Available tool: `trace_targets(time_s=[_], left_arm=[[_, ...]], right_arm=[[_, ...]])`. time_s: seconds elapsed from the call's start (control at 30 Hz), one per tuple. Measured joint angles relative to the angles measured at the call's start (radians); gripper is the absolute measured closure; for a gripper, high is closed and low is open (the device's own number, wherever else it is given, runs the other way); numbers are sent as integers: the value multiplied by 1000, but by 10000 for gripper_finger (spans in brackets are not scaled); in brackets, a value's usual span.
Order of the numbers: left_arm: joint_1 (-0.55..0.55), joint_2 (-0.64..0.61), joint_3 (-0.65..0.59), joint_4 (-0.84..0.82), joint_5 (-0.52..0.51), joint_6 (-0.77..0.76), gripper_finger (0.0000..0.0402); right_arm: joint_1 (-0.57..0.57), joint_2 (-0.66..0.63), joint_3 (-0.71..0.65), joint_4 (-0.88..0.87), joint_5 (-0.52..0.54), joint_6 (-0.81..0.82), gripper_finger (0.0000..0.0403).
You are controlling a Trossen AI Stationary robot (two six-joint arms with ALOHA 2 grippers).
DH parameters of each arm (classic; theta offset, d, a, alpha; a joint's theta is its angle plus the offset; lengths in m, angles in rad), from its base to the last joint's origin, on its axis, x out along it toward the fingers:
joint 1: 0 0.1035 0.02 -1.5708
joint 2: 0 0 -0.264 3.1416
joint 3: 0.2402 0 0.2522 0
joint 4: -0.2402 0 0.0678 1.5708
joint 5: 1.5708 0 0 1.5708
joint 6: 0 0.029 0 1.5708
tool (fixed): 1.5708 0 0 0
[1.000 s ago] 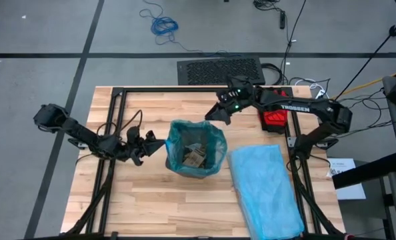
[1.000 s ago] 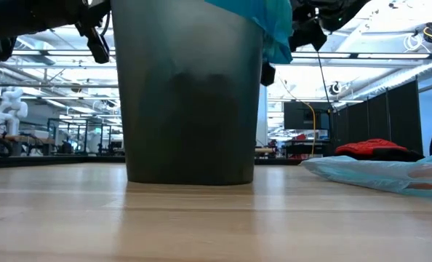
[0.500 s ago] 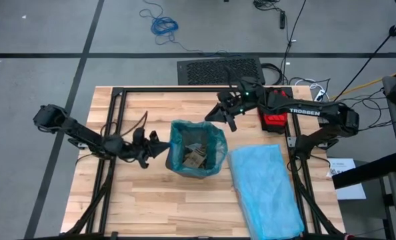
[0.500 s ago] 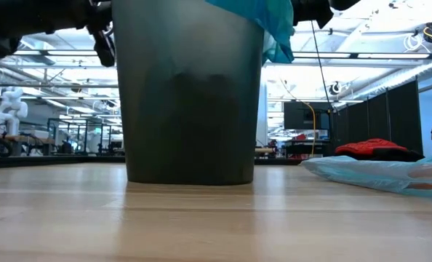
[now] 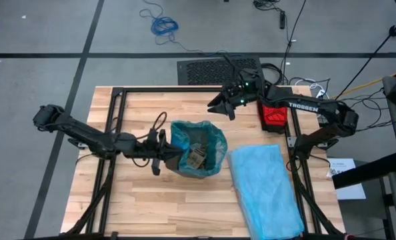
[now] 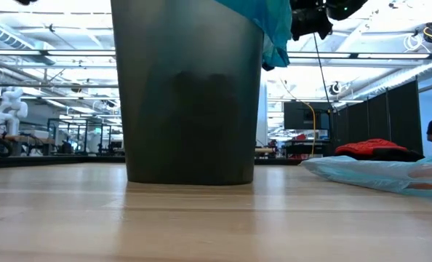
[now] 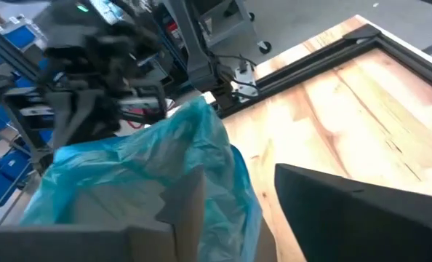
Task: Place trash/remove bag and relplace
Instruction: Remove the trash bag from the bin
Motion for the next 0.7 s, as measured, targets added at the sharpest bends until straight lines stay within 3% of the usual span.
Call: trace_targets(time_s=[0.13,0.43,0.7], left_arm=[[24,-35,122,-299,-31,44,401],[105,-64,341,-938,-370,59,401],[202,-63,354,-1074,-375,24,401]], right_arm=[[-8,0,0,-16,-2,-20,218],[-8,0,0,-77,-2,-94,226],[-7,0,0,-87,-2,-94,229]])
